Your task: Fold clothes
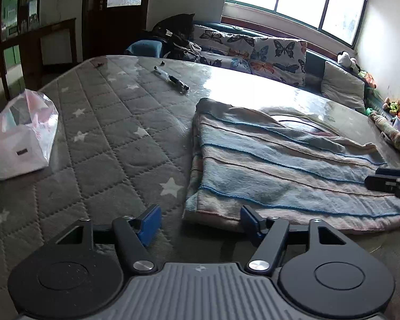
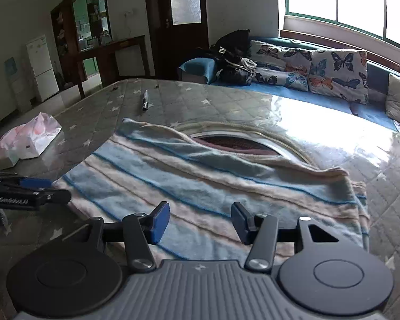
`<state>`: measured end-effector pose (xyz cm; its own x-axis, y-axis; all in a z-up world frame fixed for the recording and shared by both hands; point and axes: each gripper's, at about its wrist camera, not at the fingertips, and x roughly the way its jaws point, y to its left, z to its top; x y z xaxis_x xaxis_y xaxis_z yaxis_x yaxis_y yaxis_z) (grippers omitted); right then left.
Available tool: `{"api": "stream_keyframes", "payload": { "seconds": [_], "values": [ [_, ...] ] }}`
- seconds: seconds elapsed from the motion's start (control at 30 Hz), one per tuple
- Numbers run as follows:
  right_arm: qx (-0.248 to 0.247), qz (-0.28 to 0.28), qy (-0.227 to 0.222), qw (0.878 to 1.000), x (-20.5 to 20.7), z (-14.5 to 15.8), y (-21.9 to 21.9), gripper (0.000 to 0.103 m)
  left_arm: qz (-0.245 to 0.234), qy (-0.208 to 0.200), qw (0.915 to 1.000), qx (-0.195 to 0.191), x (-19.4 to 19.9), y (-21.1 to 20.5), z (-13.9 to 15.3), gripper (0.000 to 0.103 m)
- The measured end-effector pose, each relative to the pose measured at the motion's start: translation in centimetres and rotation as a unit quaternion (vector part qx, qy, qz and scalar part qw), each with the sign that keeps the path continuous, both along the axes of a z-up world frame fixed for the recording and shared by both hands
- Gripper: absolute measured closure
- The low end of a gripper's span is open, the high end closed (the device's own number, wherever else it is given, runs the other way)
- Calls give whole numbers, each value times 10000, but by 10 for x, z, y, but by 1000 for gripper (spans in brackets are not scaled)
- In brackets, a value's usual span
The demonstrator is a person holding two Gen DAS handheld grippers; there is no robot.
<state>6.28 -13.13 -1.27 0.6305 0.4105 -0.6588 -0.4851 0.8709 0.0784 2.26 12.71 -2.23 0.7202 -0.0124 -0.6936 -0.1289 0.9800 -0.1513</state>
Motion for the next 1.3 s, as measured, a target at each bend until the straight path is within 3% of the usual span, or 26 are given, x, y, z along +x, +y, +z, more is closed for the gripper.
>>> {"api": "stream_keyframes", "payload": {
  "seconds": [0.13,0.17,0.33,0.6,0.87,1.3],
  "values": [
    [-18,29,41,10000,-4,-2,1,51,42,-26,9999,-128,1,1,-1,54],
    [-21,40,42,10000,-5,-2,2,51,53,-41,9998,-189,1,2,-1,69],
    [38,70,62,9999,-3,1,3,51,201,-170,9986,-457,-2,5,5,85],
    [293,341,245,9987,14,20,25,51,103,-570,9974,-425,-9,-13,26,88],
    [365,964,497,9934,49,38,87,51,-113,-774,9961,-398,-5,-33,34,89],
    [-726,1830,638,9783,72,15,186,51,-546,-849,9945,-276,0,-52,29,89]
  ]
}}
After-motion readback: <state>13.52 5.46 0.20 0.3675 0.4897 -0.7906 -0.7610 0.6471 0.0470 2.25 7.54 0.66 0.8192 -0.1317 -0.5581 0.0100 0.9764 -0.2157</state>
